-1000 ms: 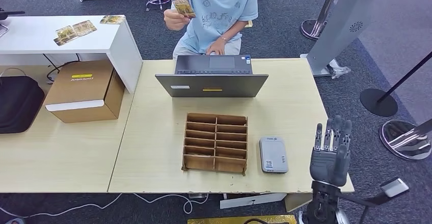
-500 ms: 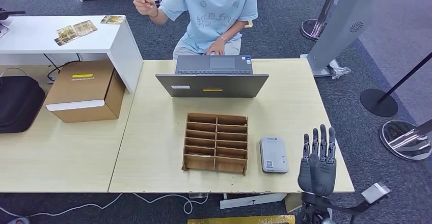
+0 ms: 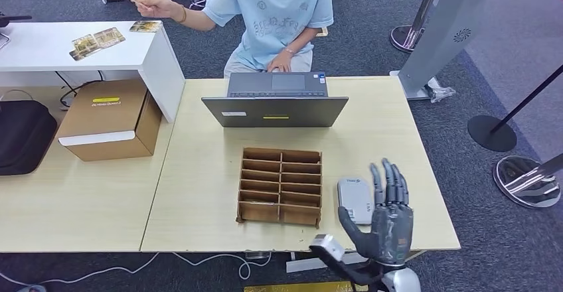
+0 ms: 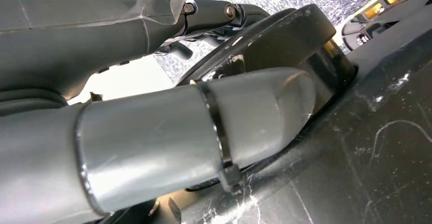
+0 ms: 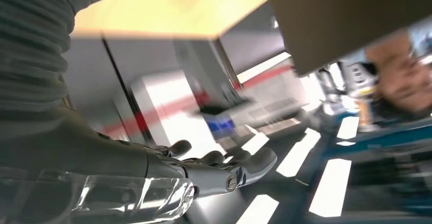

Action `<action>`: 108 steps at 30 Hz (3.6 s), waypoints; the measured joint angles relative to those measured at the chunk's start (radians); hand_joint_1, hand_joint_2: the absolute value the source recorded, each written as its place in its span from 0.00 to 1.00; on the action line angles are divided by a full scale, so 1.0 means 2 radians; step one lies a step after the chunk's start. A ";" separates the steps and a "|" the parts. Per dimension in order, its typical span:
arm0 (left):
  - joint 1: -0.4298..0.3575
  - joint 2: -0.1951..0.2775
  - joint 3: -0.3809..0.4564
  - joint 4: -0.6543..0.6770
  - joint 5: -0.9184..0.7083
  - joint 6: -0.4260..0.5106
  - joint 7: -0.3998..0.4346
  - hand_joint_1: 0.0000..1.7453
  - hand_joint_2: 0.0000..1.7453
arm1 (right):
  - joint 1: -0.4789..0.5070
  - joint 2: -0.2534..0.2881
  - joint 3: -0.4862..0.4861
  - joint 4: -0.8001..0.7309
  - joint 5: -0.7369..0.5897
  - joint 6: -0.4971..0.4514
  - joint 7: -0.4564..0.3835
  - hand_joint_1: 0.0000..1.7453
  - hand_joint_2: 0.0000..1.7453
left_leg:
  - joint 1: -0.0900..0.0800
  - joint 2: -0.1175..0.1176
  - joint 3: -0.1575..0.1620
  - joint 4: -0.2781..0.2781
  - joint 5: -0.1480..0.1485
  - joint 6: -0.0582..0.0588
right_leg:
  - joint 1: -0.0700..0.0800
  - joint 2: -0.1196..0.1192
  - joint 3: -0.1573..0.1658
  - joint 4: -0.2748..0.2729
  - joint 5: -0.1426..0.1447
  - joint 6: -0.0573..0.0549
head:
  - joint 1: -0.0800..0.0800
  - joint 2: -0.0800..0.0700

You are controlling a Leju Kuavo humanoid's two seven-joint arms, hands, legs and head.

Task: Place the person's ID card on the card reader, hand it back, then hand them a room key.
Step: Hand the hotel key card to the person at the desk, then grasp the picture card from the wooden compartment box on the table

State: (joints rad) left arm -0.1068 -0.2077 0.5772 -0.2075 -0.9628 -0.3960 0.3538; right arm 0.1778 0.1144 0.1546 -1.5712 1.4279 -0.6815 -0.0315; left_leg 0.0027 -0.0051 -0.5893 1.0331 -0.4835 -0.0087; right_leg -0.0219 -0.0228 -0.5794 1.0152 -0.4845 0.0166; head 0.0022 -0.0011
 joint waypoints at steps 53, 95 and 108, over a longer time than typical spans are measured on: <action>-0.001 0.001 0.000 0.000 0.013 -0.003 0.010 0.00 0.00 | -0.049 -0.060 0.171 0.028 0.050 0.139 0.149 0.01 1.00 | 0.000 0.000 0.000 0.000 0.000 0.000 | 0.000 0.000 0.000 0.000 0.000 0.000 | 0.000 0.000; -0.001 0.001 0.001 0.000 0.009 -0.004 0.011 0.00 0.00 | -0.082 -0.039 0.217 0.054 0.024 0.156 0.119 0.44 1.00 | 0.000 0.000 0.000 0.000 0.000 0.000 | 0.000 0.000 0.000 0.000 0.000 0.000 | 0.000 0.000; -0.002 0.001 0.001 0.000 0.002 -0.005 0.011 0.00 0.00 | -0.082 -0.032 0.219 0.054 0.027 0.169 0.117 0.49 1.00 | 0.000 0.000 0.000 0.000 0.000 0.000 | 0.000 0.000 0.000 0.000 0.000 0.000 | 0.000 0.000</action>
State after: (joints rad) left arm -0.1100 -0.2060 0.5787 -0.2079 -0.9583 -0.4063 0.3758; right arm 0.0141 0.0504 0.5925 -1.4630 1.4820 -0.3438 0.2029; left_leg 0.0024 -0.0044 -0.5892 1.0331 -0.4833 -0.0085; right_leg -0.0222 -0.0228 -0.5791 1.0156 -0.4845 0.0167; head 0.0026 -0.0011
